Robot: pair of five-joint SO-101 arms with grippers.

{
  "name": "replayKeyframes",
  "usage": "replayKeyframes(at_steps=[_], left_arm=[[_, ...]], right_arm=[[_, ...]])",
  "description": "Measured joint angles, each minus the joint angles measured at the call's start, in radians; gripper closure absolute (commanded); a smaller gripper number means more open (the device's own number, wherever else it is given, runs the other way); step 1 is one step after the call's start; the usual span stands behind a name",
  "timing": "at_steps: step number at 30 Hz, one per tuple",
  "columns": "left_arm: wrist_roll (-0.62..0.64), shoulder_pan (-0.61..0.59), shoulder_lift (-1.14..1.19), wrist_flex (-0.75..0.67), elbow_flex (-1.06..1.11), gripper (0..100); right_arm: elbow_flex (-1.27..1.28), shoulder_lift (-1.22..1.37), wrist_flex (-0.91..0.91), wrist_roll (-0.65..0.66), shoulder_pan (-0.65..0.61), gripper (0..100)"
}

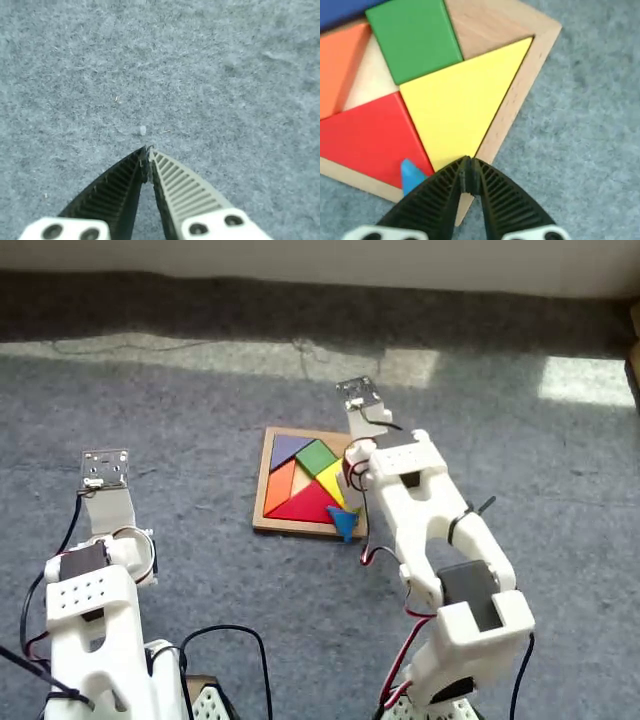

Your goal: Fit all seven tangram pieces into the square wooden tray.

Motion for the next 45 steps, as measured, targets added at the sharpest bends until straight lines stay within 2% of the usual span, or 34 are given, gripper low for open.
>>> replayKeyframes(at_steps=[8, 13, 18, 26, 34, 38, 45], left_arm=[[0.0, 0.0, 0.0, 0.0, 0.0, 96], [0.0, 0.0, 0.0, 0.0, 0.0, 96], [0.0, 0.0, 0.0, 0.0, 0.0, 96], [0.0, 0.0, 0.0, 0.0, 0.0, 96], [0.0, 0.0, 0.0, -0.017, 0.0, 96], [0.0, 0.0, 0.0, -0.017, 0.0, 96], [0.0, 0.0, 0.0, -0.017, 0.0, 96]], right_arm=[[-0.127, 0.038, 0.038, 0.0, -0.003, 99.2], [-0.123, -0.097, 0.114, 0.0, -0.005, 99.3], [0.032, -0.255, 0.138, 0.0, -0.006, 99.2], [0.126, -0.298, 0.15, 0.0, -0.005, 98.7], [0.112, -0.308, 0.359, 0.002, -0.121, 78.9], [0.114, -0.308, 0.358, 0.078, -0.143, 78.8], [0.249, -0.308, 0.192, 0.199, -0.21, 78.8]])
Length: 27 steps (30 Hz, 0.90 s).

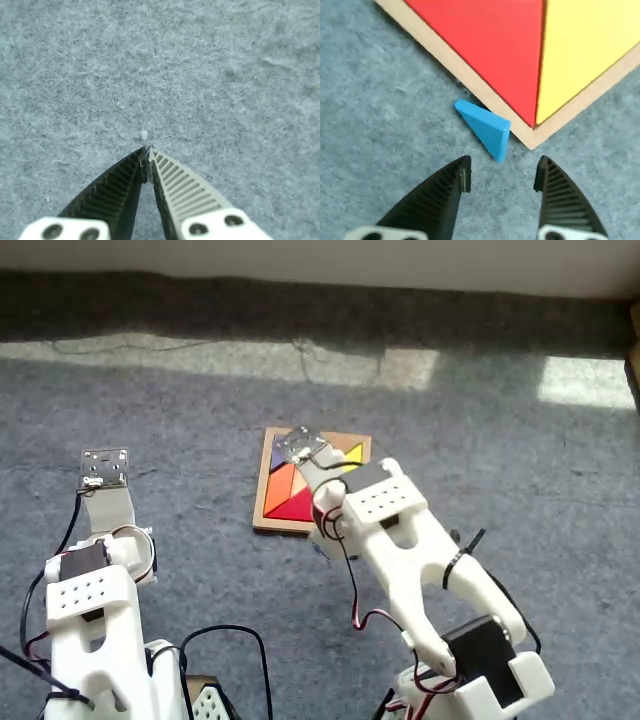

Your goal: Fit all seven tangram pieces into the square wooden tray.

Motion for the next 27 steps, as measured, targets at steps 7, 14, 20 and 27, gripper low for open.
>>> replayKeyframes(at_steps=[7, 14, 20, 27], left_arm=[[0.0, 0.0, 0.0, 0.0, 0.0, 96], [0.0, 0.0, 0.0, 0.0, 0.0, 96], [0.0, 0.0, 0.0, 0.0, 0.0, 96], [0.0, 0.0, 0.0, 0.0, 0.0, 96]], right_arm=[[0.028, 0.0, -0.078, 0.061, -0.009, 78.8], [0.026, 0.08, -0.109, 0.071, -0.011, 78.9], [-0.051, 0.19, -0.11, 0.077, -0.006, 79.7], [-0.081, 0.212, -0.112, 0.077, 0.0, 96.5]])
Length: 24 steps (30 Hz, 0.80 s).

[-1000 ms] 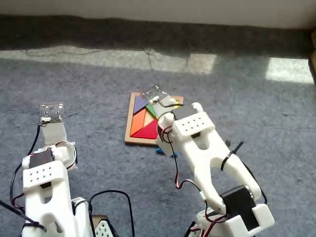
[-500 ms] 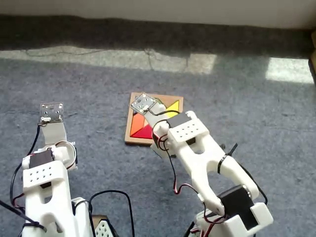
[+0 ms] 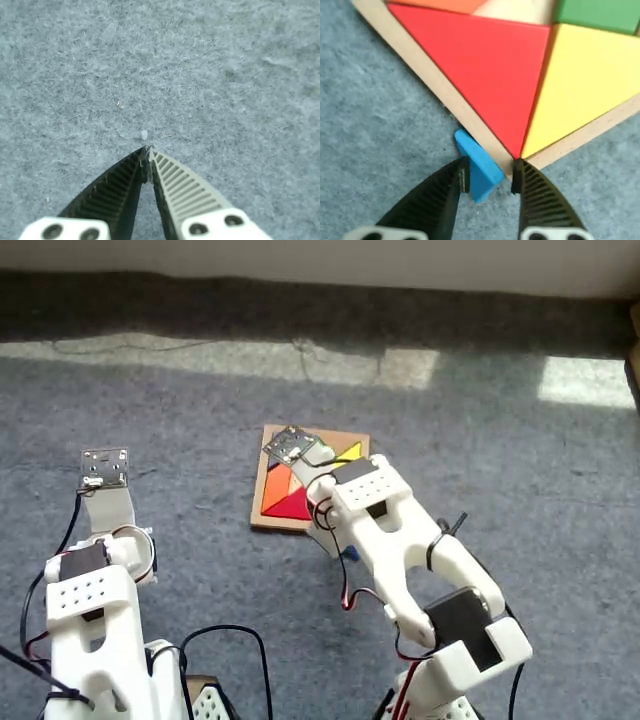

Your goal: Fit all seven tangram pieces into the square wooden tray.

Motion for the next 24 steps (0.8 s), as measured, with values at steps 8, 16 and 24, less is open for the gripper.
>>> replayKeyframes(at_steps=[8, 16, 24], left_arm=[[0.0, 0.0, 0.0, -0.028, 0.0, 96], [0.0, 0.0, 0.0, -0.031, 0.0, 96], [0.0, 0.0, 0.0, -0.031, 0.0, 96]], right_arm=[[-0.017, 0.014, -0.003, 0.0, -0.009, 99.3], [0.011, -0.144, 0.037, 0.0, -0.012, 99.3], [0.002, -0.209, 0.017, -0.183, -0.012, 99.3]])
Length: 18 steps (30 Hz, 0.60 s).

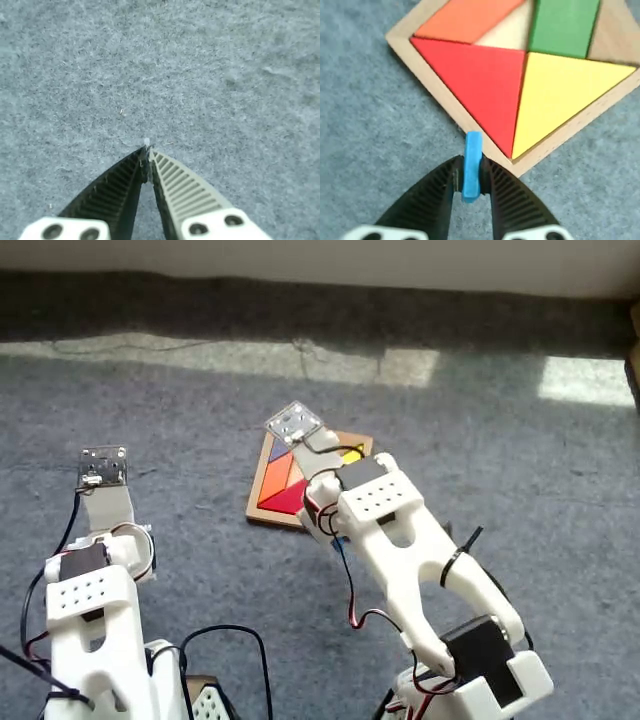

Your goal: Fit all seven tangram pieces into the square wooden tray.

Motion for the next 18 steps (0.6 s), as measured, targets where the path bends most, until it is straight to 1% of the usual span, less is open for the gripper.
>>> replayKeyframes(at_steps=[4, 7, 14, 18], left_arm=[[0.0, 0.0, 0.0, 0.0, 0.0, 96], [0.0, 0.0, 0.0, 0.0, 0.0, 96], [0.0, 0.0, 0.0, 0.0, 0.0, 96], [0.0, 0.0, 0.0, 0.0, 0.0, 96]], right_arm=[[-0.068, 0.011, -0.061, -0.196, 0.0, 99.3], [-0.133, 0.074, -0.107, -0.325, 0.0, 99.3], [-0.313, 0.292, -0.216, -0.499, 0.0, 99.2], [-0.384, 0.42, -0.242, -0.523, 0.0, 99.2]])
